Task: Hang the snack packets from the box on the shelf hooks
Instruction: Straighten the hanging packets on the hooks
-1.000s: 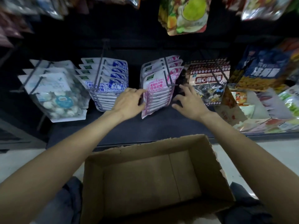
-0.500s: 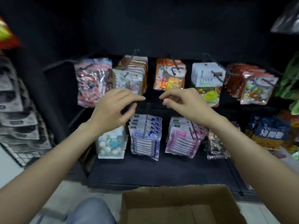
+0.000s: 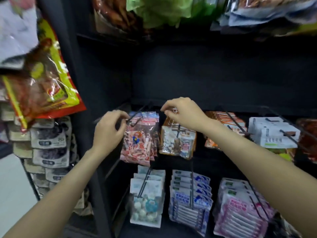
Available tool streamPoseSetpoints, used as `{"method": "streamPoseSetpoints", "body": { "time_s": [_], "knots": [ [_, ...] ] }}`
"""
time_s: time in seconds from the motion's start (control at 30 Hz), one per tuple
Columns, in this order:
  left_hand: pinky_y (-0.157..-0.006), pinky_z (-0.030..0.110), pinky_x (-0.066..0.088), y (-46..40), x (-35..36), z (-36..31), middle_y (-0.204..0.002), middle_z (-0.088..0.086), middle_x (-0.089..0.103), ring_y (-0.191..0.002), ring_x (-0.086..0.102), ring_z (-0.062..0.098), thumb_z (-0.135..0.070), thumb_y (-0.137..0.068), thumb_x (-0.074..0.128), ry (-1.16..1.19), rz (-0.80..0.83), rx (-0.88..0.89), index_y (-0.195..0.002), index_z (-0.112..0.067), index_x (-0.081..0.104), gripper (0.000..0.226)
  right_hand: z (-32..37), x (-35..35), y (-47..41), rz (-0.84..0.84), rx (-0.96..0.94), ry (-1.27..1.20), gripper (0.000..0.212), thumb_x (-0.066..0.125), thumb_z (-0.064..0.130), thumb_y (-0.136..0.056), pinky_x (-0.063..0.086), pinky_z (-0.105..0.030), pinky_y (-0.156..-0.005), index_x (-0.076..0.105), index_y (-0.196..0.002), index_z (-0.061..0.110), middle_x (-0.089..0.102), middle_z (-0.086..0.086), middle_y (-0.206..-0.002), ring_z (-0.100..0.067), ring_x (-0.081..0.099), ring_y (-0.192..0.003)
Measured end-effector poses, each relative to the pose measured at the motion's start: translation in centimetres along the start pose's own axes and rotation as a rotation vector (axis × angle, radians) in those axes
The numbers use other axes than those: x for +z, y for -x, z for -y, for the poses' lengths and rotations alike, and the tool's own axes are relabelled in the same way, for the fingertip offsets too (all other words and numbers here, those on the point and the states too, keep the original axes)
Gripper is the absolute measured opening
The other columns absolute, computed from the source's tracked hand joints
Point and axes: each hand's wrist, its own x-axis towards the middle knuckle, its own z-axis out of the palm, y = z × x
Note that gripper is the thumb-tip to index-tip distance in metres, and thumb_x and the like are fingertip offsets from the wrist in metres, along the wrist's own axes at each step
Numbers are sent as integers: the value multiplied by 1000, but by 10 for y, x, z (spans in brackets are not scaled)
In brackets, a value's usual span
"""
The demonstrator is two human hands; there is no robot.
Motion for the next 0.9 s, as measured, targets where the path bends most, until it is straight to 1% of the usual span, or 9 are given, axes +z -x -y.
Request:
{"method": "streamPoseSetpoints", "body": {
  "time_s": [0.07,0.17,0.27,0.33,0.47,0.57,0.7,0.83,0.9],
  "knots": [
    [-79,26,45,9,6,12,-94,-8,66,-89,60,11,-15,-88,48,29,-31,1,-94,-16,65,18,6,16,-24,83,-23,42,23,51,24,-95,49,-34,-85,66,-113,24,68,4,-112,-17,60,-103],
    [-84,26,47,18,12,36,-104,-8,64,-95,61,9,-6,-92,52,131,-122,-153,-105,-15,62,19,17,37,-54,240,-55,173,29,48,25,-96,49,-38,-88,61,-122,24,64,0,-121,-24,59,-109],
    [-92,31,43,8,22,60,-115,-4,62,-110,55,15,-12,-91,57,16,102,-186,-115,-17,60,24,21,55,-77,395,-37,301,37,46,25,-97,47,-38,-91,53,-133,25,56,-4,-132,-26,53,-118],
    [-95,29,37,-6,31,70,-122,-3,59,-119,48,15,-18,-92,59,-52,263,-170,-123,-19,58,31,16,64,-89,462,23,279,41,49,24,-96,46,-38,-94,50,-136,25,53,-3,-136,-26,52,-120],
    [-96,31,38,-30,47,74,-122,-5,60,-117,45,15,-18,-90,63,-108,394,-70,-128,-22,57,39,3,72,-104,418,96,118,32,60,18,-89,48,-30,-88,63,-121,19,61,-1,-120,-20,57,-108],
    [-89,29,37,-40,57,76,-114,-6,61,-107,49,16,-21,-90,63,-73,416,-64,-123,-23,61,33,-1,78,-109,454,86,77,23,68,19,-85,47,-27,-82,69,-108,17,58,4,-96,-13,56,-92],
    [-81,29,32,-46,66,80,-99,-6,56,-99,46,18,-24,-88,65,-122,425,-25,-108,-19,67,21,-6,89,-110,425,40,9,11,70,14,-81,46,-25,-78,65,-84,23,55,8,-82,-14,55,-85],
    [-82,30,30,-38,56,86,-92,-13,55,-97,44,12,-25,-84,70,-71,388,75,-92,-17,68,11,-4,73,-107,527,24,-159,3,68,26,-87,43,-20,-81,70,-85,25,66,10,-91,-7,57,-88],
    [-81,34,37,-32,48,87,-90,-13,59,-93,49,14,-25,-81,73,-16,375,94,-88,-19,68,10,-6,65,-109,470,24,-163,15,61,31,-91,44,-21,-83,72,-97,21,68,8,-101,-6,57,-92]
  ]
}}
